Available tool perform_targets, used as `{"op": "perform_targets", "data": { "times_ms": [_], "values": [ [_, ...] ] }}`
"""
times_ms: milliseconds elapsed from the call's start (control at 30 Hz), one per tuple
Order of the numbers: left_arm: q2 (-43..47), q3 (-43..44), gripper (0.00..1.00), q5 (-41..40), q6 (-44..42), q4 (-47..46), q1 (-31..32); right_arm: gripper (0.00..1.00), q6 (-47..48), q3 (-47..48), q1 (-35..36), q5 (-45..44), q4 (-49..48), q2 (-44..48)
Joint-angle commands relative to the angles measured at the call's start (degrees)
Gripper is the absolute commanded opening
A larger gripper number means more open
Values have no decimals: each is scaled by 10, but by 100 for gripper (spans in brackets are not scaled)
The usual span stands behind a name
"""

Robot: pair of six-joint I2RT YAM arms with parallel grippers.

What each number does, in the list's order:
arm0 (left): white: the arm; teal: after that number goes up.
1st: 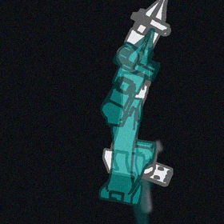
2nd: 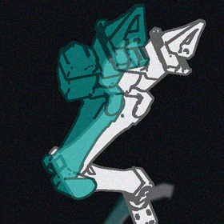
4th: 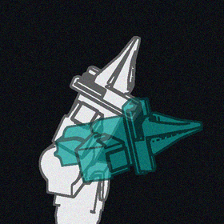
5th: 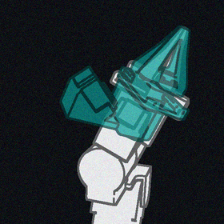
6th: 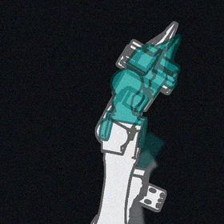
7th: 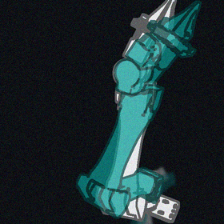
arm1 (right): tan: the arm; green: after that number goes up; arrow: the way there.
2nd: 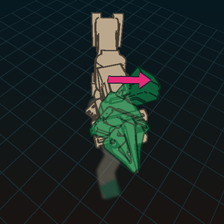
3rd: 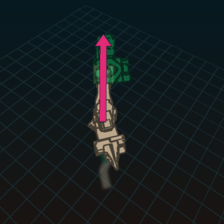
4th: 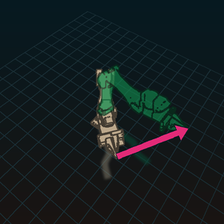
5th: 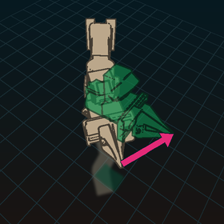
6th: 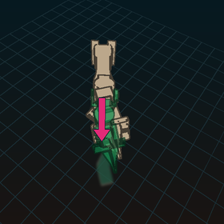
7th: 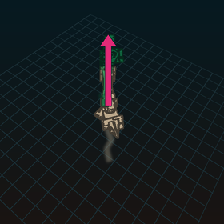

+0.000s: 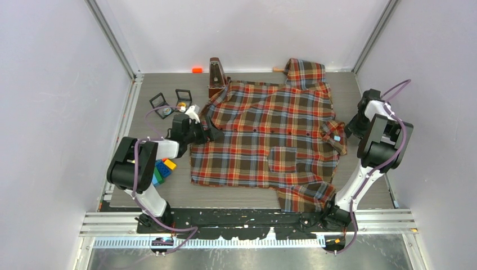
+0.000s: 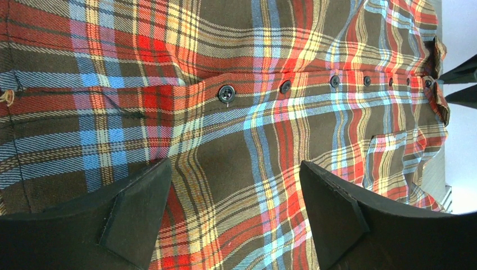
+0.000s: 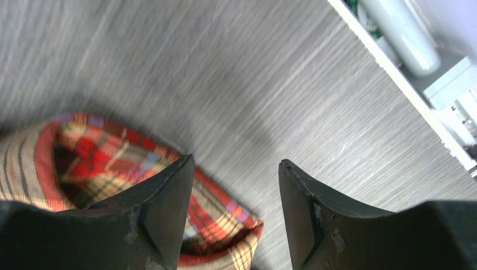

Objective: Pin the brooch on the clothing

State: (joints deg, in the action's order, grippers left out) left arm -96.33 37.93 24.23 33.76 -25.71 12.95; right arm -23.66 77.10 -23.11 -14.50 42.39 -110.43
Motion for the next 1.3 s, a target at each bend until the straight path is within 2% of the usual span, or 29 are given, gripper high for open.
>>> {"op": "perform_targets", "data": {
  "times_ms": [0, 67, 267, 433, 567, 667, 733, 933, 1267],
  "values": [
    [6, -30, 88, -34, -26, 89, -7, 61, 19, 57, -4, -29, 7, -25],
    [22, -23, 88, -21, -29, 99, -7, 62, 21, 66, -4, -8, 9, -17],
    [112, 22, 90, -20, -44, 183, 0, 71, 8, 51, -2, 77, 17, 59],
    [175, 53, 91, -47, -70, 239, 40, 73, -2, 14, 44, 131, 15, 123],
    [180, 33, 91, -36, -41, 213, 78, 65, -16, -14, 98, 158, -3, 136],
    [173, 3, 91, -32, -17, 182, 98, 48, -34, -39, 109, 210, -25, 123],
    [168, -19, 91, -21, 1, 159, 105, 43, -41, -55, 110, 232, -36, 110],
    [176, -95, 91, -28, 27, 123, 112, 40, -62, -96, 93, 233, -55, 72],
    [259, -180, 91, -40, 46, 179, 117, 38, -62, -147, 18, 218, -69, 59]
  ]
}}
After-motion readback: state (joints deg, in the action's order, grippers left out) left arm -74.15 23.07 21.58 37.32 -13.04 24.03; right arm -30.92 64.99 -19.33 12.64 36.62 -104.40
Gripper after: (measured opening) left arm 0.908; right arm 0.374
